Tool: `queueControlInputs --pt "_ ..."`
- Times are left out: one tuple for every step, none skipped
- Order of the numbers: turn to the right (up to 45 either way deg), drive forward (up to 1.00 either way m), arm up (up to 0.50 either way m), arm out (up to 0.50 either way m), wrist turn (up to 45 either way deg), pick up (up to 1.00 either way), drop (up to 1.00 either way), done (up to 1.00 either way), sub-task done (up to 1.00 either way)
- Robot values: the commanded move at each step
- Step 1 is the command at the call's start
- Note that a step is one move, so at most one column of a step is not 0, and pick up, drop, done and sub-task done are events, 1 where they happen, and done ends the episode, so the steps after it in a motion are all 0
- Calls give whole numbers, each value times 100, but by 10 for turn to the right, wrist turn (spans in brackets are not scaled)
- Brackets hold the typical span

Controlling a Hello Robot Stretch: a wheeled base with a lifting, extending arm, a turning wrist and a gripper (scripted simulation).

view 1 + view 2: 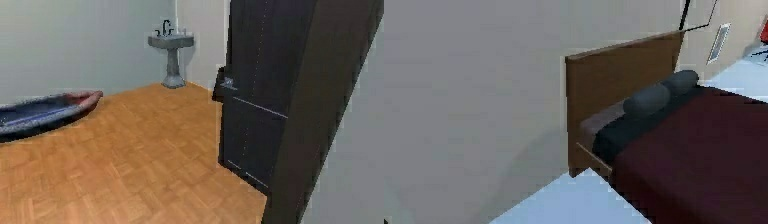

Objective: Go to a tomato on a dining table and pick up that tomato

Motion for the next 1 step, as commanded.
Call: queueControlInputs --pt "0 65 0 0 0 0 0 0 0"
